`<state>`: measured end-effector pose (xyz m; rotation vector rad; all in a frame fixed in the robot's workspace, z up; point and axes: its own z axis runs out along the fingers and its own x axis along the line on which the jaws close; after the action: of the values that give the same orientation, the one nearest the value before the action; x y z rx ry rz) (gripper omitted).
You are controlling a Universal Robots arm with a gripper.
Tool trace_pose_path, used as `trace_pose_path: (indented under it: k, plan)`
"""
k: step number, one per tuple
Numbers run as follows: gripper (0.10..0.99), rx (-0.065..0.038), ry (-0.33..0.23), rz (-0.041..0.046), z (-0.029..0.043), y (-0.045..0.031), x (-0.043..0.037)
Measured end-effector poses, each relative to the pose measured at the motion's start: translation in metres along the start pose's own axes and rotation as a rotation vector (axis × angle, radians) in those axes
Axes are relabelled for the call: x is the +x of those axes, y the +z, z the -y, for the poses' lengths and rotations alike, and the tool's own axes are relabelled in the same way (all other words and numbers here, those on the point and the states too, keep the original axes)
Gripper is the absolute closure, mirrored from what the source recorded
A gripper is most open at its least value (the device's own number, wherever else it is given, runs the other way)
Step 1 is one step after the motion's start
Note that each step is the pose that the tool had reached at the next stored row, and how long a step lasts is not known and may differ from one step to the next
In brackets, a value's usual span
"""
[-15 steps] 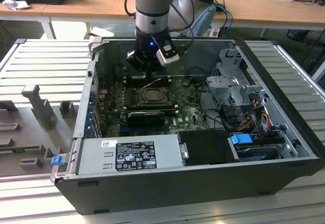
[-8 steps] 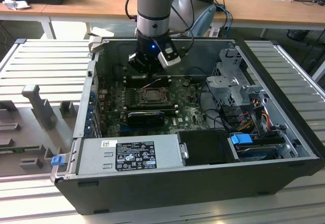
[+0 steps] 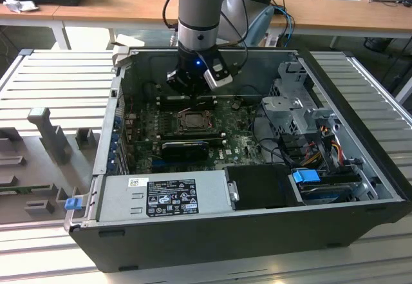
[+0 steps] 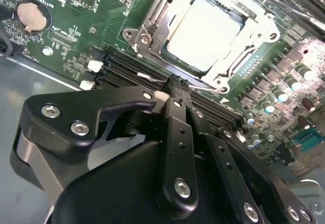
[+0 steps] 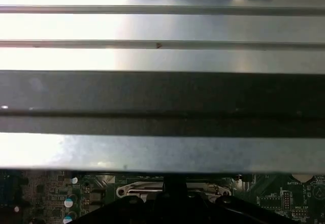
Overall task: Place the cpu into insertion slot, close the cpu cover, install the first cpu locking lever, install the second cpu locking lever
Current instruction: 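Install the first cpu locking lever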
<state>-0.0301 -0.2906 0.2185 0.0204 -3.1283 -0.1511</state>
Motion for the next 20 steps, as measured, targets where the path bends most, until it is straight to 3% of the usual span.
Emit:
trace_pose_path:
  k: [2, 7, 13, 20]
  plan:
    - [0.98, -0.006, -0.005, 0.0004, 0.0001, 0.0006, -0.0027]
    - [0.98, -0.008, -0.003, 0.0024, -0.0007, 0.0024, -0.0094]
    - [0.98, -0.019, -0.003, 0.0027, -0.0019, 0.0053, -0.0122]
    - [0.98, -0.019, -0.003, 0.0026, -0.0017, 0.0085, -0.0153]
